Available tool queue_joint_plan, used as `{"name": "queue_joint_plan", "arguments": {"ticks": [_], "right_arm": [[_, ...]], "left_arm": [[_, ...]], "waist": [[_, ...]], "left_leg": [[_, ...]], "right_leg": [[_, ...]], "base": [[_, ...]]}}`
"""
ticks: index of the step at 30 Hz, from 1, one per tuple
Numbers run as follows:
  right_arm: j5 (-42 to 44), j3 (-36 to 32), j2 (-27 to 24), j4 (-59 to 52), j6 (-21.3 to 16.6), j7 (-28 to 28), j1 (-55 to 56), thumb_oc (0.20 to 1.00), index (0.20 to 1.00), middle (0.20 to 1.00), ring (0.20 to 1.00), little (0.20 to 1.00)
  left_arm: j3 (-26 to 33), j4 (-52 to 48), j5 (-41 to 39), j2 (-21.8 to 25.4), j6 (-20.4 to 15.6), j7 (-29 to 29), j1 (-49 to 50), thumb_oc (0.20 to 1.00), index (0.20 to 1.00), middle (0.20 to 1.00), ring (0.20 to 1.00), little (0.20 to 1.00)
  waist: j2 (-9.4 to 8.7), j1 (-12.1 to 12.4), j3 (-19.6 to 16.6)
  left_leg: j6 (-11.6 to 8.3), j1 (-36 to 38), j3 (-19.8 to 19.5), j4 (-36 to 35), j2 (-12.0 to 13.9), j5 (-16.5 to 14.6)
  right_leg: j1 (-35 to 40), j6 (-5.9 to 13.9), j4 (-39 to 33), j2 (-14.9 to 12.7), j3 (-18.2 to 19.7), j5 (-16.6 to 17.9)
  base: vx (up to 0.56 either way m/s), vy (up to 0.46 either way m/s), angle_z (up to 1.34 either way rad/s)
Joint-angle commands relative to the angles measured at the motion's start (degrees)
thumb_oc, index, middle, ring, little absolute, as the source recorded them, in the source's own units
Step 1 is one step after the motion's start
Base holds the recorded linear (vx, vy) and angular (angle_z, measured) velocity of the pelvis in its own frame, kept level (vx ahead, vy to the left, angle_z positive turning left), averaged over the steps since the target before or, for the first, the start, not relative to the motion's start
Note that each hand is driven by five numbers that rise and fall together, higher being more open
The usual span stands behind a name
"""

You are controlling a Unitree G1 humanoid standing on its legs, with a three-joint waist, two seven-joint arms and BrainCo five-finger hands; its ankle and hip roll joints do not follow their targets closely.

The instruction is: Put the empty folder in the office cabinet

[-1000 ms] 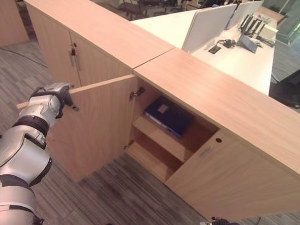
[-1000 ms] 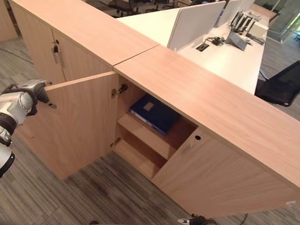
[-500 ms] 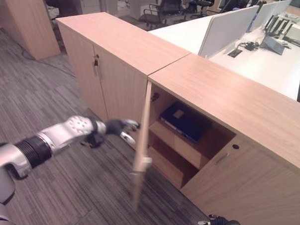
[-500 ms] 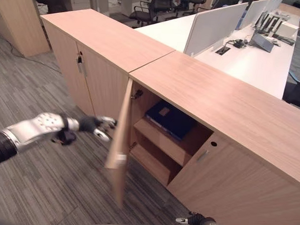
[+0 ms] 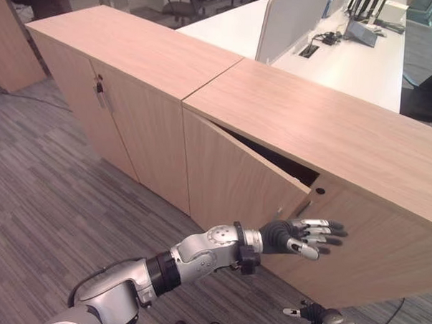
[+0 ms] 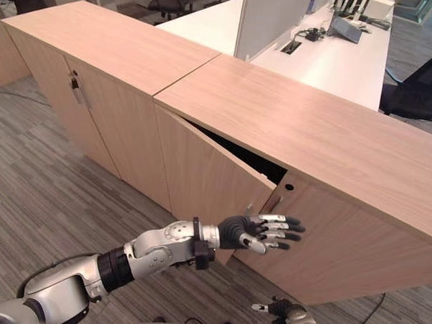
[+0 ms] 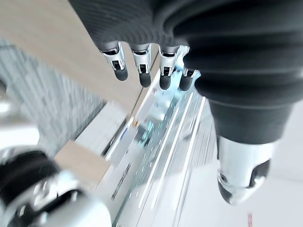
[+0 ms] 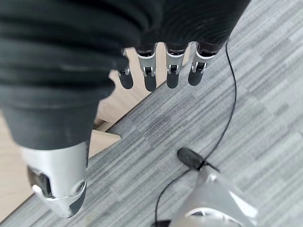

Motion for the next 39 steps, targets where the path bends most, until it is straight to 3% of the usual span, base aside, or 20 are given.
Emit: {"name": "queue_joint_plan", "arguments": {"ticks": [1, 10, 18, 20, 22, 26, 29, 33, 34, 35, 37, 38, 39], "right_arm": [[0.3, 0.0, 0.1, 3.0, 0.1, -1.7, -1.7, 1.0, 1.0, 1.0, 1.0, 1.0], [2.5, 0.0, 1.3, 0.9, 0.1, -1.3, -1.4, 1.0, 1.0, 1.0, 1.0, 1.0], [5.0, -0.5, 1.7, -0.8, 0.3, -1.4, -0.8, 1.0, 1.0, 1.0, 1.0, 1.0], [5.1, -0.3, 1.9, -1.8, 0.2, -1.2, -1.8, 1.0, 1.0, 1.0, 1.0, 1.0], [4.5, 0.3, 2.4, -1.9, 0.6, -0.8, -3.9, 1.0, 1.0, 1.0, 1.0, 1.0], [4.0, 0.6, 3.0, -1.2, 0.9, -0.5, -4.5, 1.0, 1.0, 1.0, 1.0, 1.0], [4.9, 0.5, 4.4, -0.5, 0.8, -1.1, -4.0, 1.0, 1.0, 1.0, 1.0, 1.0], [8.3, 0.2, 5.6, 0.2, -0.3, -2.4, -1.9, 1.0, 1.0, 1.0, 1.0, 1.0], [10.5, -0.4, 5.9, 0.1, -0.8, -3.2, -1.0, 1.0, 1.0, 1.0, 1.0, 1.0], [10.5, -0.3, 5.8, 0.1, -0.8, -3.2, -1.0, 1.0, 1.0, 1.0, 1.0, 1.0], [11.9, -0.6, 6.1, 0.2, -1.1, -3.5, 0.3, 1.0, 1.0, 1.0, 1.0, 1.0], [12.4, -0.3, 6.3, 0.5, -1.4, -3.5, 0.8, 1.0, 1.0, 1.0, 1.0, 1.0], [12.6, -0.2, 6.2, 0.7, -1.7, -3.7, 0.8, 1.0, 1.0, 1.0, 1.0, 1.0]], "left_arm": [[3.9, 1.4, 2.4, -1.1, -4.4, 1.0, -0.6, 1.0, 1.0, 1.0, 1.0, 1.0], [6.0, 1.4, 1.5, 2.2, -3.4, 0.3, 4.5, 1.0, 1.0, 1.0, 1.0, 1.0], [7.6, 4.8, -0.1, 0.4, -3.0, 1.5, 10.2, 1.0, 1.0, 1.0, 1.0, 1.0], [9.2, 4.2, -0.8, 0.6, -2.9, 1.7, 11.9, 1.0, 1.0, 1.0, 1.0, 1.0], [10.3, 4.3, 0.2, 2.1, -3.0, 3.1, 13.2, 1.0, 1.0, 1.0, 1.0, 1.0], [12.6, 8.1, 2.9, 1.9, -3.2, 4.4, 14.9, 1.0, 1.0, 1.0, 1.0, 1.0], [16.7, 13.6, 8.1, 0.5, -4.1, 6.2, 18.2, 1.0, 1.0, 1.0, 1.0, 1.0], [22.4, 29.2, 17.0, -5.0, -7.6, 10.0, 20.7, 1.0, 1.0, 1.0, 1.0, 1.0], [25.9, 37.7, 17.1, -7.8, -8.1, 11.8, 21.5, 1.0, 1.0, 1.0, 1.0, 1.0], [26.0, 37.9, 17.2, -7.9, -8.2, 11.7, 21.4, 1.0, 1.0, 1.0, 1.0, 1.0], [29.3, 44.8, 18.4, -9.5, -9.3, 13.3, 21.9, 1.0, 1.0, 1.0, 1.0, 1.0], [31.3, 47.7, 19.3, -9.5, -9.8, 13.9, 22.1, 1.0, 1.0, 1.0, 1.0, 1.0], [32.8, 49.2, 19.9, -9.1, -10.7, 14.8, 22.3, 1.0, 1.0, 1.0, 1.0, 1.0]], "waist": [[-1.38, 1.0, 0.2], [-0.21, 1.0, 0.3], [0.5, -0.4, 1.0], [1.23, 0.4, 1.5], [1.51, 1.4, 1.4], [1.07, 1.5, 1.2], [0.44, 1.7, 0.8], [0.58, 1.1, 0.9], [0.74, 0.7, 1.1], [0.85, 0.6, 1.1], [0.82, 0.3, 1.3], [0.35, 0.5, 1.4], [-0.24, 1.2, 2.1]], "left_leg": [[-0.62, 0.9, -4.6, 0.2, 0.1, -5.5], [-0.84, 0.5, -4.0, 0.2, 0.8, -5.3], [-1.2, 0.8, -3.5, 0.2, 1.7, -4.8], [-1.72, 1.1, -2.0, 0.2, 2.9, -5.6], [-2.88, 0.8, 1.2, 0.2, 5.3, -4.7], [-4.24, 1.6, 2.7, 0.2, 7.6, -3.5], [-6.46, 2.2, 3.7, 0.2, 10.9, -1.0], [-9.57, 2.8, 4.3, 0.2, 17.0, 3.9], [-10.84, 2.9, 5.0, 0.2, 19.6, 6.3], [-10.94, 2.8, 5.0, 0.2, 19.7, 6.4], [-11.83, 3.2, 5.7, 0.6, 22.0, 9.8], [-11.35, 3.7, 5.7, 2.1, 22.3, 9.6], [-10.31, 2.4, 2.9, 9.1, 22.1, 7.3]], "right_leg": [[1.2, 4.02, -0.6, -3.6, -2.6, 4.3], [-0.5, 3.31, -0.8, -2.8, 0.0, 2.9], [-0.9, 2.41, -0.2, -1.7, 2.6, 2.0], [-1.4, 3.38, 0.0, -2.6, 0.5, 2.6], [-1.3, 3.28, 0.1, -5.8, -4.6, 4.2], [-1.0, 3.37, 0.3, -6.8, -3.9, 4.1], [-0.5, 2.49, 0.2, -4.3, -3.3, 0.9], [0.2, -1.28, 1.0, 1.8, -3.6, -3.3], [0.0, -2.7, 1.3, 4.5, -3.6, -4.8], [0.0, -2.8, 1.3, 4.6, -3.6, -4.8], [0.2, -4.17, 1.6, 6.7, -3.1, -5.9], [0.4, -5.07, 1.9, 7.4, -2.4, -6.4], [0.3, -6.01, 2.6, 7.7, -1.3, -6.9]], "base": [[0.0, 0.0, 0.0], [-0.01, -0.022, 0.02], [0.0, -0.064, -0.09], [-0.09, -0.142, -0.23], [-0.12, -0.295, -1.18], [0.01, -0.231, -0.68], [0.05, -0.403, -0.21], [0.05, -0.465, -0.17], [0.04, -0.399, -0.29], [0.05, -0.409, -0.35], [0.07, -0.294, -0.34], [0.06, -0.308, -0.18], [0.04, -0.4, -0.51]]}}
